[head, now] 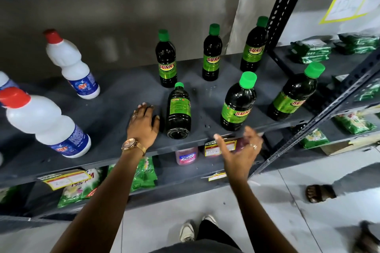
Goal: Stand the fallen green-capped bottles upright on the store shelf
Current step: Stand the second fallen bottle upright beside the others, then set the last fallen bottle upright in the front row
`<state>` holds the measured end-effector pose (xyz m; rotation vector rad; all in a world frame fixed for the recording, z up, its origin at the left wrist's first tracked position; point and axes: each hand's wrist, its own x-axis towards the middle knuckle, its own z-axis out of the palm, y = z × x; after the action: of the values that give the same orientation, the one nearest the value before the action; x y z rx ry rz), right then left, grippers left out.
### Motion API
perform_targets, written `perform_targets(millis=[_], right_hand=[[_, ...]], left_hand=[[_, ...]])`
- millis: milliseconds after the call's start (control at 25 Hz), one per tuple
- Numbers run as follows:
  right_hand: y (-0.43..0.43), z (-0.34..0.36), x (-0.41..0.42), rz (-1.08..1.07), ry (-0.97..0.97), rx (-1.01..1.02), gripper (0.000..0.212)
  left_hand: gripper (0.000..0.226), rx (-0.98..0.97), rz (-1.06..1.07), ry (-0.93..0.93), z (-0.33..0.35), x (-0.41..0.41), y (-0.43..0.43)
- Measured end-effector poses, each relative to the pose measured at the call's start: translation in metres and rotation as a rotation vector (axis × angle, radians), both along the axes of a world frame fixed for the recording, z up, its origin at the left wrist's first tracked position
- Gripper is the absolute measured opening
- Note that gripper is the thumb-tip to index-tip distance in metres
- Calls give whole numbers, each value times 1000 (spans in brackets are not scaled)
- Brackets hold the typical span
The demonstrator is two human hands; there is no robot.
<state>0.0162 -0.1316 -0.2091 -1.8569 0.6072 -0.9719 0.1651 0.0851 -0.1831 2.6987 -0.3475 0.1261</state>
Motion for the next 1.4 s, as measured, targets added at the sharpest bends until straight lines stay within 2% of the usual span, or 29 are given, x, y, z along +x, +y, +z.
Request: perform_targets(millis=[80, 120, 200, 320, 360, 400, 480, 560, 640, 720, 800, 920, 1000, 1120, 1320, 1400], right_hand=[[33, 1, -10, 200, 92, -123, 59], [42, 9, -4, 316, 178, -120, 58], [48, 38, 28, 411, 408, -110, 73], [43, 87, 91, 440, 969, -223, 114], [43, 99, 107, 493, 1081, -222, 117], [45, 103, 119, 561, 1111, -168, 110], [46, 102, 126, 636, 1042, 27, 89], [44, 86, 123, 593, 924, 91, 77], [46, 68, 121, 474, 730, 112, 74], [52, 55, 124, 390, 457, 166, 65], [60, 50, 129, 386, 264, 194, 65], [68, 49, 138, 400, 121, 177, 77], [67, 42, 143, 438, 96, 169, 81], [62, 29, 138, 520, 161, 129, 87], [75, 37, 145, 382, 252, -10, 95], [76, 39, 147, 403, 306, -21, 97]], left_hand=[[42, 33, -50, -7, 3, 3, 7], [42, 41, -75, -14, 5, 6, 11], [42, 42, -120, -20, 7, 7, 19], [43, 5, -138, -17, 9, 2, 20], [43, -7, -133, -19, 8, 1, 19], [44, -17, -119, -19, 7, 0, 19], [48, -30, -48, -10, 6, -2, 19], [55, -5, 34, -4, 3, 0, 21], [57, 51, 60, -15, -2, 2, 21], [57, 65, 58, -18, -5, 3, 19], [57, 58, 56, -6, -6, 4, 18], [58, 57, 49, -3, -6, 5, 20], [58, 53, 46, -8, -6, 6, 20], [57, 40, 50, -21, -8, 4, 20], [57, 41, 50, -26, -6, 4, 20], [57, 37, 44, -21, -4, 3, 21]])
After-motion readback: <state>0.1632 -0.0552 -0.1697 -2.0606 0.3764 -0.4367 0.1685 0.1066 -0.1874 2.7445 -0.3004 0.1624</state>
